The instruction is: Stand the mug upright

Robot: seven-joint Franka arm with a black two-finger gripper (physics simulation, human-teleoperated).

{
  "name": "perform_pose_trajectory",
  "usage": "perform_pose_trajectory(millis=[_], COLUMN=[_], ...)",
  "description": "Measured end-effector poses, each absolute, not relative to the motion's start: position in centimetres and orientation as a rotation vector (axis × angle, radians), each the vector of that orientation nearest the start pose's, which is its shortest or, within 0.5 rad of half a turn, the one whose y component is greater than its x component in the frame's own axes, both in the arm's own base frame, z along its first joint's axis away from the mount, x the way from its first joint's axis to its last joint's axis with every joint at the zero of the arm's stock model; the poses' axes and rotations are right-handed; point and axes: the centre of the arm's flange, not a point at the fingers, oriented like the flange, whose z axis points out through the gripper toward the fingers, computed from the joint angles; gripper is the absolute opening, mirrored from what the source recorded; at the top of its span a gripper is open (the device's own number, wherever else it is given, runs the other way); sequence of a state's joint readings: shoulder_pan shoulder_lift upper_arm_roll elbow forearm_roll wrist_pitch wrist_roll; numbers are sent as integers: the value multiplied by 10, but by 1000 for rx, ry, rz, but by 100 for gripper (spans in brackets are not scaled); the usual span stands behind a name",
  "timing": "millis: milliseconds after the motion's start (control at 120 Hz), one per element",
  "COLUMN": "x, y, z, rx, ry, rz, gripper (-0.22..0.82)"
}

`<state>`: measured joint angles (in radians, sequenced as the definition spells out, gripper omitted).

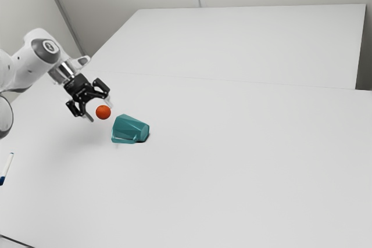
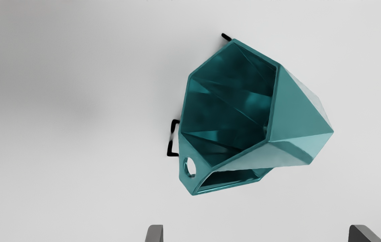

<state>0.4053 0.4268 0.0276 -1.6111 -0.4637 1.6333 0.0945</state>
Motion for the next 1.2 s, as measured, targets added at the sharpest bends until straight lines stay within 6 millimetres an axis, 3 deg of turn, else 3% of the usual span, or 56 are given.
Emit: perform_pose_trajectory(millis=[125, 567, 942, 1008, 1125, 1200], x=[600, 630, 630, 631, 633, 635], y=[221, 220, 208, 206, 201, 196], z=[342, 310, 288, 287, 288, 288], rx=[2476, 2390, 2273, 2268, 2271, 2271], ry=[581, 537, 556, 553, 544, 534], rz=[-357, -279, -268, -266, -265, -265], gripper=[60, 60, 60, 51, 21, 8])
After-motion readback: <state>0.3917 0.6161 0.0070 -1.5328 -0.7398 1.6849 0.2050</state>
